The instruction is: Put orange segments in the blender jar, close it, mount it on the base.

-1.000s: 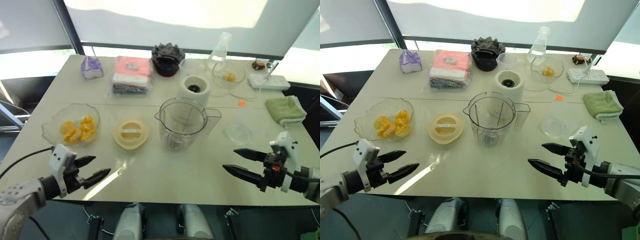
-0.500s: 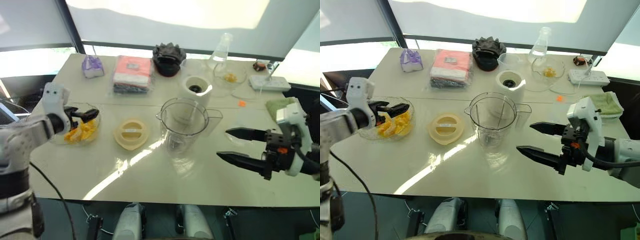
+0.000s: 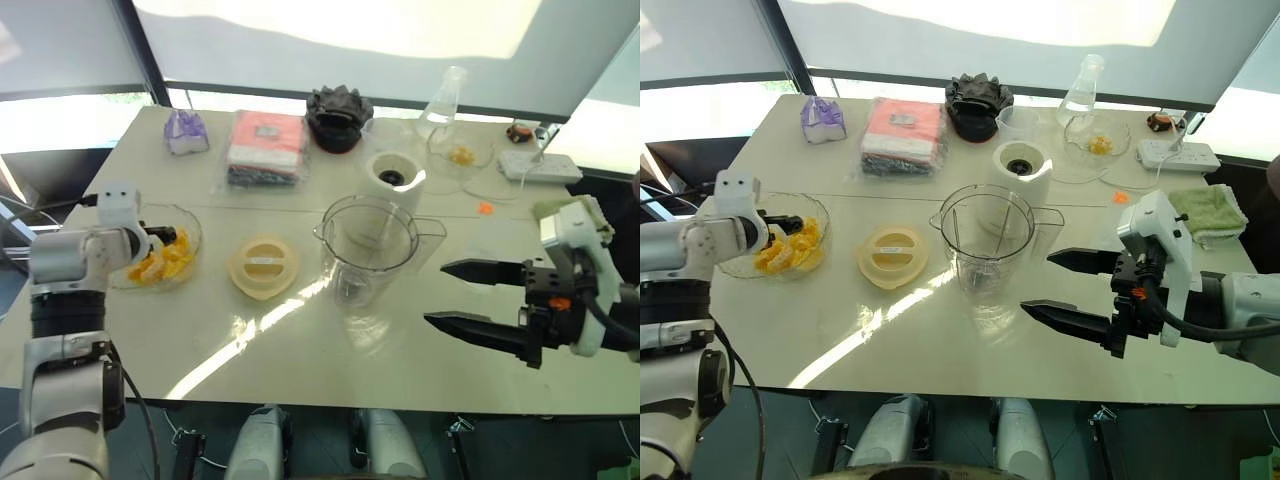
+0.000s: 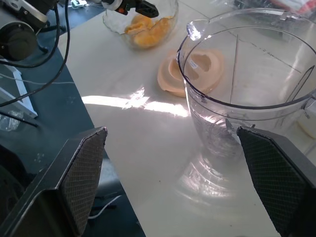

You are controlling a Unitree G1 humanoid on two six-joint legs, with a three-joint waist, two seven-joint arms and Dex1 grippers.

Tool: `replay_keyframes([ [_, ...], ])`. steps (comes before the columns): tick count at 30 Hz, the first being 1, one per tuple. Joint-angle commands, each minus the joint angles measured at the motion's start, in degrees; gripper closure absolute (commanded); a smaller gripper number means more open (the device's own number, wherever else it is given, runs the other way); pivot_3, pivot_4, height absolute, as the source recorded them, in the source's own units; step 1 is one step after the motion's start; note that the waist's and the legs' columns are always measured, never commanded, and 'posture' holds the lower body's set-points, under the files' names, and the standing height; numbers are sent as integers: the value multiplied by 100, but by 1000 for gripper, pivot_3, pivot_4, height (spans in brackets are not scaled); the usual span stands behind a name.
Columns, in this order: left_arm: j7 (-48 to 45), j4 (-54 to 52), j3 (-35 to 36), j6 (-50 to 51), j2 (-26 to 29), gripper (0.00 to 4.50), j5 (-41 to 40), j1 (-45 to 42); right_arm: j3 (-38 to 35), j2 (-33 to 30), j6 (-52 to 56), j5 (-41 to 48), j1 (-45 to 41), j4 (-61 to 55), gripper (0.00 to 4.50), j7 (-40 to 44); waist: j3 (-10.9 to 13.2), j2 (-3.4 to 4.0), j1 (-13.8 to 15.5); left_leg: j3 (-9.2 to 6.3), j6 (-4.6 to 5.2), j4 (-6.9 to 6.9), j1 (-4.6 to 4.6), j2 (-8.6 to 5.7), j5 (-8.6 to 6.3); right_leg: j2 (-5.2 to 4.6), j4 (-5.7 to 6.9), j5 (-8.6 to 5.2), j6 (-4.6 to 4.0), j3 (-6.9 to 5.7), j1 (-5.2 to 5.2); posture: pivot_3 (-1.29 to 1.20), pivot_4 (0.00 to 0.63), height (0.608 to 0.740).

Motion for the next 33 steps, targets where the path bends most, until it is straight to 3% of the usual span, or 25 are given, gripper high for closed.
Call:
replay_keyframes([
  [1, -130, 607, -203, -660, -49, 0, 391, -355, -59, -162, -34, 7, -167, 126, 69, 133, 0, -1, -15, 1, 0, 0, -1, 0, 0, -2, -1, 0, 0, 0, -1, 0, 150, 740],
  [12, -367, 3332, -430, -2309, -500, 0, 1089, -1286, -90, -230, 14, -285, -209, 137, 69, 328, -4, -3, 6, 0, 1, 1, -4, 1, 0, -3, 4, 2, 2, -4, -6, 0, 150, 740],
  [23, -519, 3996, -408, -2652, -578, 0, 1295, -1388, -221, -168, 37, -422, -90, -20, 69, 335, -12, 1, 124, 2, 1, 3, 5, 3, 0, -8, 10, 3, 2, -4, 0, 0, 150, 740],
  [25, -552, 3975, -418, -2621, -592, 848, 1315, -1368, -187, -167, 8, -461, -109, -3, 0, 346, -13, 1, 123, 3, 1, 3, 7, 3, 0, -9, 11, 3, 1, -3, 1, 0, 150, 740],
  [31, -606, 3781, -425, -2453, -631, 3970, 1328, -1288, -59, -128, -54, -639, -155, 26, 0, 425, -13, 1, 114, 2, 1, 4, 12, 4, 0, -7, 17, 3, 1, -3, 3, 0, 150, 740],
  [33, -621, 3644, -418, -2334, -630, 3970, 1323, -1256, -39, -124, -62, -667, -171, 31, 0, 444, -13, 1, 107, 3, 1, 4, 12, 4, 0, -6, 17, 3, 1, -3, 2, 0, 150, 740],
])
